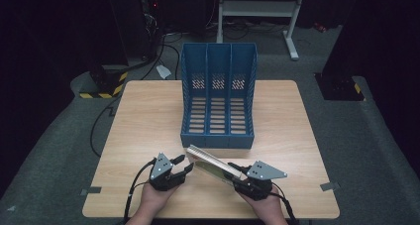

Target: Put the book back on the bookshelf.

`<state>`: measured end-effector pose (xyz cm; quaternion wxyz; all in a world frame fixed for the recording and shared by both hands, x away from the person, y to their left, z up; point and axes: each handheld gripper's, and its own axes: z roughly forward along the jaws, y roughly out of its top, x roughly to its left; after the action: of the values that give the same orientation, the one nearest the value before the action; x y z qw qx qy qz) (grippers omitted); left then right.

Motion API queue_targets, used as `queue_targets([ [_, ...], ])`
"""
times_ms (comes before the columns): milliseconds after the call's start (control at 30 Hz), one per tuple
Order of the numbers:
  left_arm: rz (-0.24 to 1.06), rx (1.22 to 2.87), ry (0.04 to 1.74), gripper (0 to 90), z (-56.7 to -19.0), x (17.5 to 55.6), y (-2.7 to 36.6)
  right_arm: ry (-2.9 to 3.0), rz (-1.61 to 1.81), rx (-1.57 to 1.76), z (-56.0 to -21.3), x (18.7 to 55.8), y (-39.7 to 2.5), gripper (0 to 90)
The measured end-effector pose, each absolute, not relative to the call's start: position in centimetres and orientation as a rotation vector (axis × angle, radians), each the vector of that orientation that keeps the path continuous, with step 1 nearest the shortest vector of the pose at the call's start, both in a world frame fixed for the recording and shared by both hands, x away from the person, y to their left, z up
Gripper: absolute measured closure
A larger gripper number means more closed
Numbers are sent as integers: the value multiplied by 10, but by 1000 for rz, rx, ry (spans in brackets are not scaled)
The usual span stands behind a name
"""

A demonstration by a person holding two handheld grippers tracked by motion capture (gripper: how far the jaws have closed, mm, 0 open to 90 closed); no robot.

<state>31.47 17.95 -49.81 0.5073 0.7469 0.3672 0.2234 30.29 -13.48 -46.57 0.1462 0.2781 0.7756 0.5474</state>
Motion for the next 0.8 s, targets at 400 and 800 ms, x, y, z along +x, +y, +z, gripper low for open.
queue_targets([
  [400, 629, 1851, 976, 484, -500, 322, 206, 2213, 1598, 791, -467, 295, -133, 739],
  [800, 686, 1949, 1171, 447, -517, 341, 227, 2203, 1546, 850, -464, 293, -130, 634],
])
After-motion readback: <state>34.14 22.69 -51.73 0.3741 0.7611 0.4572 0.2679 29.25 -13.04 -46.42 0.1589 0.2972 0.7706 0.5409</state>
